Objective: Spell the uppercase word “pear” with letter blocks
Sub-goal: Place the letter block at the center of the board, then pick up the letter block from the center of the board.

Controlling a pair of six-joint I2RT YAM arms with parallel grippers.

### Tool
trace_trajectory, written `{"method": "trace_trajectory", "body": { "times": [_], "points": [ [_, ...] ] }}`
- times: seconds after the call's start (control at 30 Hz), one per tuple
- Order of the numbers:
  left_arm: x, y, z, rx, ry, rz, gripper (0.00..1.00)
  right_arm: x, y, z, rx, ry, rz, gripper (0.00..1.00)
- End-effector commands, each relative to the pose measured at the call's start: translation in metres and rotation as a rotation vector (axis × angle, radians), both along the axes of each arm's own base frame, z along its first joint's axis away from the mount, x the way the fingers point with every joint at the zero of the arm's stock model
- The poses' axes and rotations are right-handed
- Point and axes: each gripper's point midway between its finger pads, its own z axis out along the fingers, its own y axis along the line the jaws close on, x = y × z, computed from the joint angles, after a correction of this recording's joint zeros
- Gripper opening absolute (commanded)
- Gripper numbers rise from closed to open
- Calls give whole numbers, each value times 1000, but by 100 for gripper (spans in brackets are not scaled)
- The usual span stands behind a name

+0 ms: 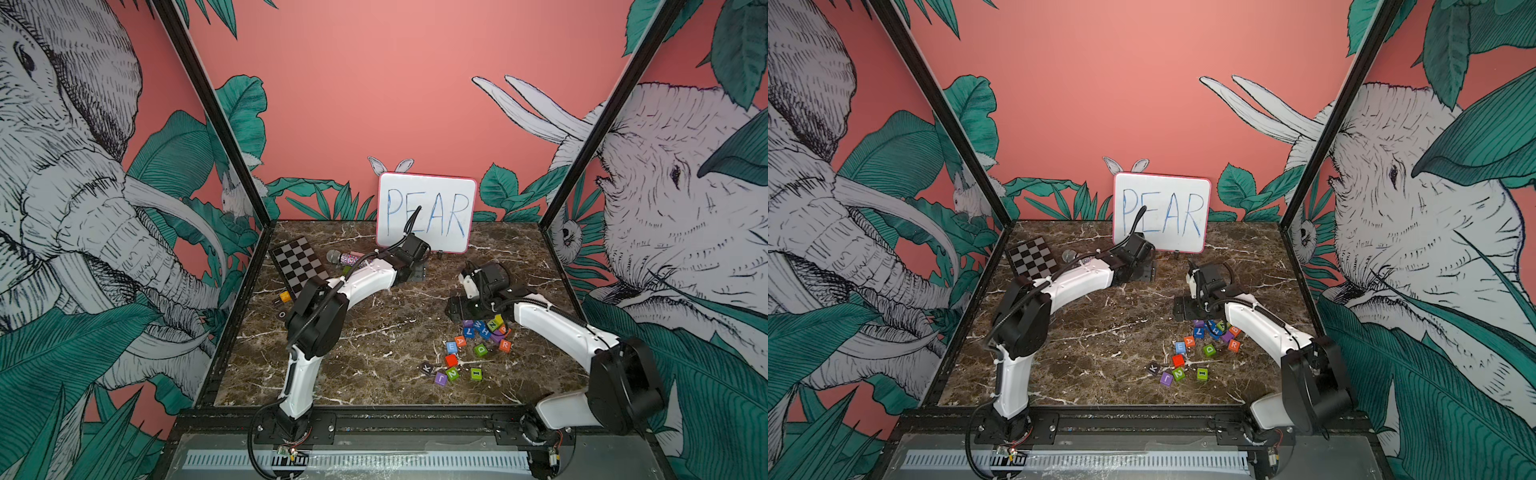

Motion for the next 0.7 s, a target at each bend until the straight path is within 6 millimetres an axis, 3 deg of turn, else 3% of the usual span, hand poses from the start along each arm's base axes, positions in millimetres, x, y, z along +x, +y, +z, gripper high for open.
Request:
{"method": "trace_trajectory", "body": {
  "times": [0.0,0.27,0.4,0.67],
  "points": [
    [-33,3,6,-34,34,-8,83,-43,-12,-9,-139,115,-71,85],
    [-86,33,-11,-76,147,-9,99,-84,6,-22,-136,212,-104,61],
    [-97,41,-21,-59,183,-13,99,-89,15,-26,-104,208,-105,51],
    [-102,37,-26,-76,200,-48,99,-82,21,-44,-134,223,-106,47]
  ]
}}
